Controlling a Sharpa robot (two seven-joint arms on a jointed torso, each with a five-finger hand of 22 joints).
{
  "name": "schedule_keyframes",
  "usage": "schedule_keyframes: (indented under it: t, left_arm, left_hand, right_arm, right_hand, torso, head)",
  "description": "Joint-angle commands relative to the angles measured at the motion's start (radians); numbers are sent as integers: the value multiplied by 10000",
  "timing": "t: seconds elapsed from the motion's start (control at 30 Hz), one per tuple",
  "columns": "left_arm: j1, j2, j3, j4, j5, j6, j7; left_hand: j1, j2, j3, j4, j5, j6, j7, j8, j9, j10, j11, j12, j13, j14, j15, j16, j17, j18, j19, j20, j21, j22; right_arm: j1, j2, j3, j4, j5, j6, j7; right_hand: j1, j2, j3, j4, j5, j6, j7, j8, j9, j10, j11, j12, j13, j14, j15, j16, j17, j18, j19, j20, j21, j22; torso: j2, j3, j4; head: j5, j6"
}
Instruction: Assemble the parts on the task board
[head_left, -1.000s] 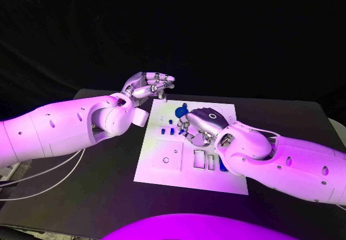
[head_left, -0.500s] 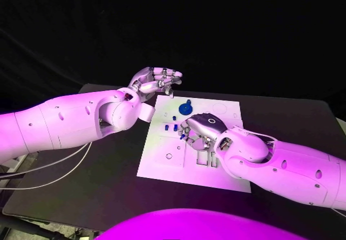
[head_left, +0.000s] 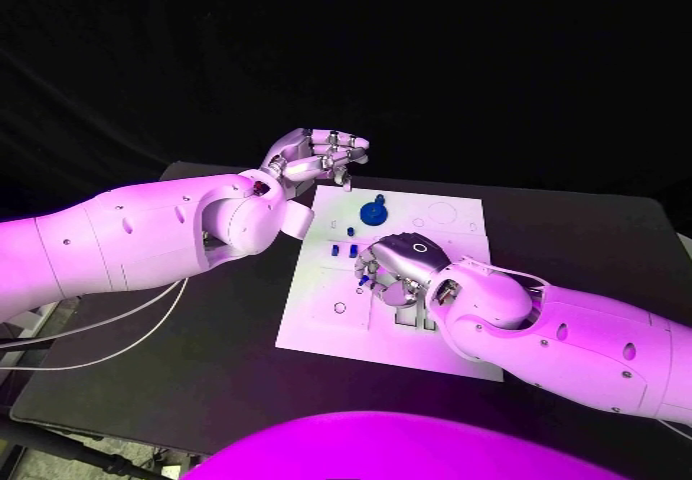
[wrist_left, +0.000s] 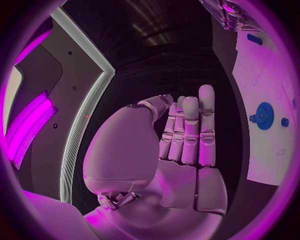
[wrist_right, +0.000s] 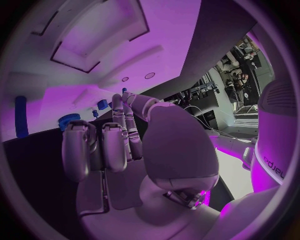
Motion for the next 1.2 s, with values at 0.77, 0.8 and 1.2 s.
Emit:
schedule_keyframes:
  t: [0.77, 0.8, 1.2]
  left_arm:
    - [15, 26, 11, -1, 61, 124, 78]
    - [15, 23, 11, -2, 61, 123, 76]
    - [18, -5, 11, 20, 61, 115, 72]
  left_hand:
    - [49, 88, -56, -22, 12, 38, 10, 59, 15, -47, -2, 62, 9, -60, -11, -55, -14, 68, 18, -55, -48, -15]
    - [49, 88, -56, -22, 12, 38, 10, 59, 15, -47, -2, 62, 9, -60, -11, -55, -14, 68, 18, -55, -48, -15]
    - [57, 97, -63, -28, 14, 42, 4, 68, 18, -57, -7, 88, 22, -66, -15, -55, -20, 69, 23, -57, -59, -22]
  right_arm:
    - [-203, 198, -42, -305, -119, 435, 29]
    - [-205, 199, -42, -303, -121, 451, 29]
    - [-215, 347, -58, -336, -168, 728, -40]
  right_hand:
    - [-82, 51, -45, 21, 7, 18, 21, 20, 19, -24, -59, -68, 1, 369, -36, -22, -17, -109, 217, -72, -35, 802]
    - [-82, 51, -45, 21, 7, 18, 21, 20, 19, -24, -59, -68, 1, 369, -36, -22, -17, -109, 217, -72, -35, 802]
    - [-153, 76, -95, 45, -110, -5, 15, 5, 32, -25, -57, -122, -9, 366, -34, -24, -35, -106, 204, -72, -46, 796]
  torso:
    - [-5, -1, -21]
    - [-5, -4, -26]
    - [3, -8, -10]
  head:
    - [19, -71]
    - [25, -71]
    - [5, -71]
